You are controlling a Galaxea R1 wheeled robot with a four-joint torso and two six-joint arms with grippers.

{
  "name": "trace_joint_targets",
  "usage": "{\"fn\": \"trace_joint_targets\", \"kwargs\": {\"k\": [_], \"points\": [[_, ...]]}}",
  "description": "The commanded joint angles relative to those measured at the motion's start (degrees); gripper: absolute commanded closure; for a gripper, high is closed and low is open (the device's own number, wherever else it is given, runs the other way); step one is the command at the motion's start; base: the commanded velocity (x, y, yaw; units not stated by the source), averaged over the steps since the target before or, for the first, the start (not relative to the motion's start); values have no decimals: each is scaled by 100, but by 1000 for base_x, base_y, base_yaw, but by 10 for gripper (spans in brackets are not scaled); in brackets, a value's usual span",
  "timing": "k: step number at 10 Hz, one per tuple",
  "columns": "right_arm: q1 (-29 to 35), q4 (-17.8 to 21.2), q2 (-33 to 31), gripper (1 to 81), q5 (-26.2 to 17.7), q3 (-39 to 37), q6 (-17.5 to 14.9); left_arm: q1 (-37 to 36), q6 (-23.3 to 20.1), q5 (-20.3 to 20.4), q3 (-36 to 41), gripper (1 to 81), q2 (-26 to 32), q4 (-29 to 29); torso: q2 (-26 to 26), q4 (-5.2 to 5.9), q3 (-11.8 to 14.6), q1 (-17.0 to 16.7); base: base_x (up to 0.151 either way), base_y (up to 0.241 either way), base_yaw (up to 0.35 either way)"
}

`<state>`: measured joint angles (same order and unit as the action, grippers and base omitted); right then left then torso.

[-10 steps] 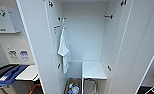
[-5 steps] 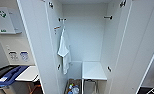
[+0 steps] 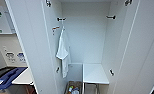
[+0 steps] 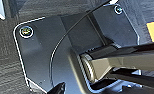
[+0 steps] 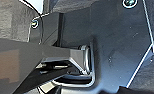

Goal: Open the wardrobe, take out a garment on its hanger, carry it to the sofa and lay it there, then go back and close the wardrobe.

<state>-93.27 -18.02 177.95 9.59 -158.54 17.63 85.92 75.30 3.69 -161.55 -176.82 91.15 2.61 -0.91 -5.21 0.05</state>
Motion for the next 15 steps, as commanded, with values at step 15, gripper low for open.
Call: {"fn": "trace_joint_targets", "kwargs": {"k": [15], "points": [[225, 18, -1855, 10, -98, 2432, 39, -255, 415, 1643, -8, 10, 1456, -747, -2, 0, 0, 2, 51, 0, 0]]}}
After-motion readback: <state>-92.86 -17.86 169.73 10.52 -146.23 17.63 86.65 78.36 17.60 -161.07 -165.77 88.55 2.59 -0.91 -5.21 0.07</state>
